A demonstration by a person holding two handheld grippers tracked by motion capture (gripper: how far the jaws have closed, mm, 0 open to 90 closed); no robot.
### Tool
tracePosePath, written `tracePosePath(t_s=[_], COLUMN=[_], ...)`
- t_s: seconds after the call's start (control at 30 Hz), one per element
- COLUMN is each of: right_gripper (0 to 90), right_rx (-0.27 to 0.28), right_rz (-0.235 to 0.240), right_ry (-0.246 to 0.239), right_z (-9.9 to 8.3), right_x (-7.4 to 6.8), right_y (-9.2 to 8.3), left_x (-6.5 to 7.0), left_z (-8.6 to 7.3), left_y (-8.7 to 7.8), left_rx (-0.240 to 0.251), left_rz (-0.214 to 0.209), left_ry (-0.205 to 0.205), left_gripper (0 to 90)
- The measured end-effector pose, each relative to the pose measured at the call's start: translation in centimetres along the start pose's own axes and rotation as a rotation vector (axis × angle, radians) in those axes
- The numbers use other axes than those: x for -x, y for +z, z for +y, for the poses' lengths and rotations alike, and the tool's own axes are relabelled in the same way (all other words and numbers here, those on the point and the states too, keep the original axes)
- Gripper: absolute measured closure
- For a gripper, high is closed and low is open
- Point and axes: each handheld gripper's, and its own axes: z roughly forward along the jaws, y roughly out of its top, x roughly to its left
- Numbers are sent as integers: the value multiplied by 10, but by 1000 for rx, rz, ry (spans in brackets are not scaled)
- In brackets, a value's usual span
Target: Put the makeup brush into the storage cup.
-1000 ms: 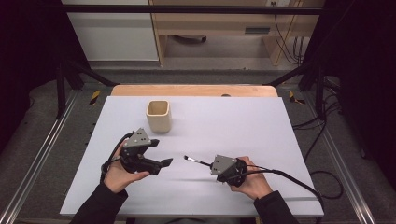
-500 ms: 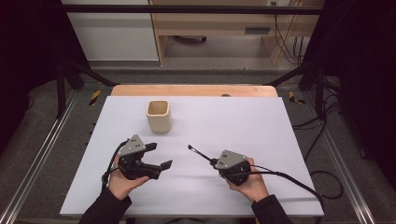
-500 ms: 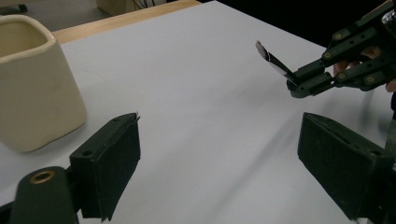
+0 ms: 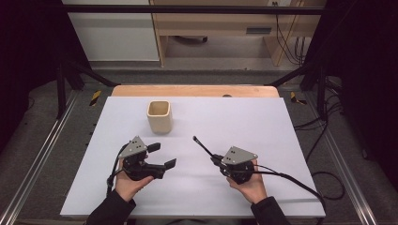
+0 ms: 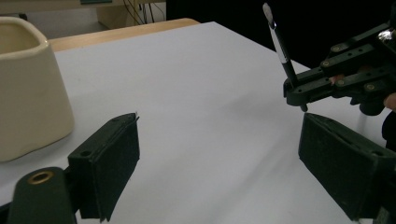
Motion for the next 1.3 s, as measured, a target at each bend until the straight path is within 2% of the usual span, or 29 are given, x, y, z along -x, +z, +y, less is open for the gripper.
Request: tracePosePath(t_s=[0.1,0.37,0.6,0.83,1.3], right_gripper=[837,837,836,836,836], right_rx=[15,51,91,119,134], right_rz=[-6,14,15,13,18], right_ry=[16,47,76,98,112], right_z=[1,3,6,7,7], right_x=[0,1,2,2,1], right_y=[0,-1,-4,-5,-3], left_x=[1,5,14,20,31], left_z=[3,20,29,33,39], left_y=[1,7,17,28,48], left_rx=[22,71,96,106,124], left_rz=[-11,-36,-56,-72,-105], left_ry=[-3,-3,-2,-3,-17], left_gripper=[124,118,119,126,179])
